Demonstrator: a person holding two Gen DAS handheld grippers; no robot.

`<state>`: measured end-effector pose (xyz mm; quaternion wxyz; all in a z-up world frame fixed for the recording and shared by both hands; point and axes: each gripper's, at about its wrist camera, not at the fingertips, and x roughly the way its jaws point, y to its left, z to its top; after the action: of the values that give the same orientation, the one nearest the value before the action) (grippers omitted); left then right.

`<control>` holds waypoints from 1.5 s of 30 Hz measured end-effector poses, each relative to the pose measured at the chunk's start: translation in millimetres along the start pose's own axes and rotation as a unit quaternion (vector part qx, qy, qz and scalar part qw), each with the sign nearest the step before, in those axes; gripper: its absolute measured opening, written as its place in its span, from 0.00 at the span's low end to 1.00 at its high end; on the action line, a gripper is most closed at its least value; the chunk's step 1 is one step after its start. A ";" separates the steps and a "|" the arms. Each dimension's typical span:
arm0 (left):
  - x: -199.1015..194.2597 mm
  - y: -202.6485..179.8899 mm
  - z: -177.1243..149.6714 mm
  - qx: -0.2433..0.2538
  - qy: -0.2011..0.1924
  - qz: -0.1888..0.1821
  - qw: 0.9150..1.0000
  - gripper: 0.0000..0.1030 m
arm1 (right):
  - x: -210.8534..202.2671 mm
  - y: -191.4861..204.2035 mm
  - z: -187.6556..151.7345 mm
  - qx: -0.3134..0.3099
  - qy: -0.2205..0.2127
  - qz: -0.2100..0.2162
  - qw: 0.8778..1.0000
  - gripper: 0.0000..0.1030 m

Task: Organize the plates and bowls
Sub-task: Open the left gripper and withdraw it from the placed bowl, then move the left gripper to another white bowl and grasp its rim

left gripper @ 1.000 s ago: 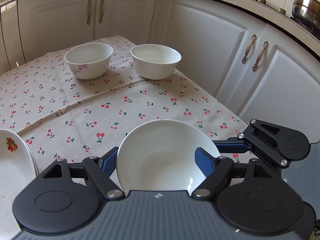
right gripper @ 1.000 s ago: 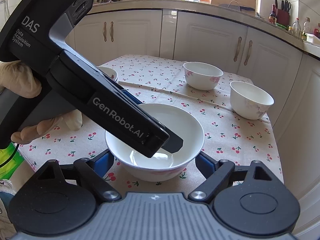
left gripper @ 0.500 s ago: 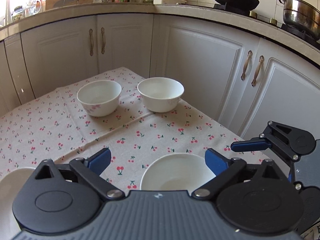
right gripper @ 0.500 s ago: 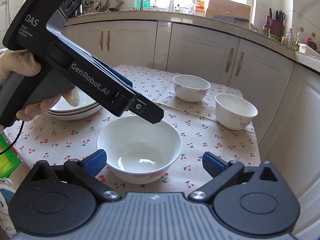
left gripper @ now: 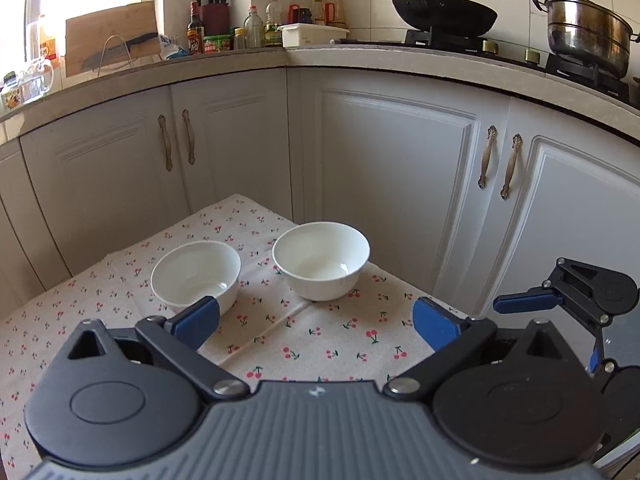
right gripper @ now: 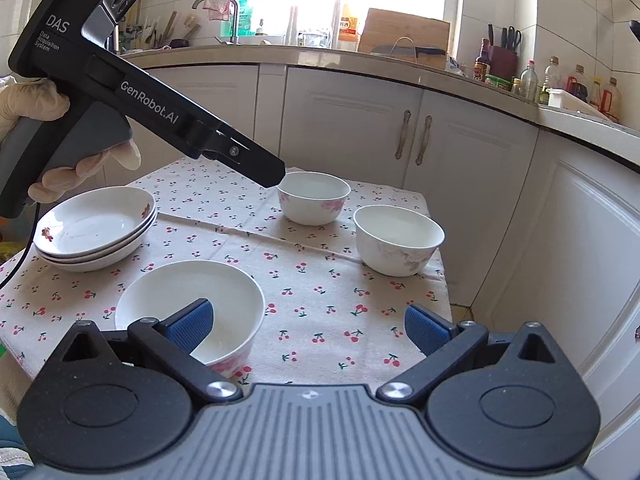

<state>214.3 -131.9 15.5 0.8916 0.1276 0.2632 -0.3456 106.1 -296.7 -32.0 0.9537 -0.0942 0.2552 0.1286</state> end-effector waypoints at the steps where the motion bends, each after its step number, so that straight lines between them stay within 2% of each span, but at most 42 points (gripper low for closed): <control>1: 2.6 -0.8 2.2 0.009 -0.004 0.002 1.000 0.99 | 1.0 -3.0 -0.1 0.001 -0.001 -0.004 1.000 1.00; 4: 11.7 -3.8 6.3 0.038 -0.018 -0.003 0.999 0.99 | 4.6 -12.7 1.0 0.005 -0.005 -0.009 1.000 1.00; 10: 43.4 -2.7 16.9 0.034 0.017 -0.008 0.999 0.99 | 19.4 -31.8 2.9 0.009 -0.004 -0.015 1.000 1.00; 14: 64.8 -0.8 23.8 0.041 0.028 0.004 0.999 0.99 | 33.4 -44.3 2.8 0.015 0.006 -0.017 1.000 1.00; 19: 90.6 2.8 32.1 0.049 0.030 -0.011 0.998 0.99 | 50.6 -59.4 3.1 0.016 0.013 -0.020 1.000 1.00; 26: 125.3 6.0 40.9 0.040 0.042 -0.018 0.998 0.99 | 73.5 -73.9 8.2 0.000 0.025 -0.026 0.999 1.00; 32: 152.6 9.3 45.0 0.035 0.069 -0.035 0.996 0.99 | 96.1 -81.9 10.4 -0.012 0.043 -0.031 0.999 1.00; 37: 175.1 17.6 46.7 0.025 0.093 -0.041 0.994 0.99 | 109.1 -90.2 12.6 -0.009 0.040 -0.012 0.999 1.00; 45: 199.3 24.5 48.6 0.004 0.113 -0.060 0.992 0.98 | 134.8 -104.3 20.2 -0.002 0.032 -0.015 0.999 1.00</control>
<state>373.6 -243.4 -54.1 0.8332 0.1536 0.3682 -0.3828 258.8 -364.2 -71.8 0.9466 -0.1043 0.2839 0.1115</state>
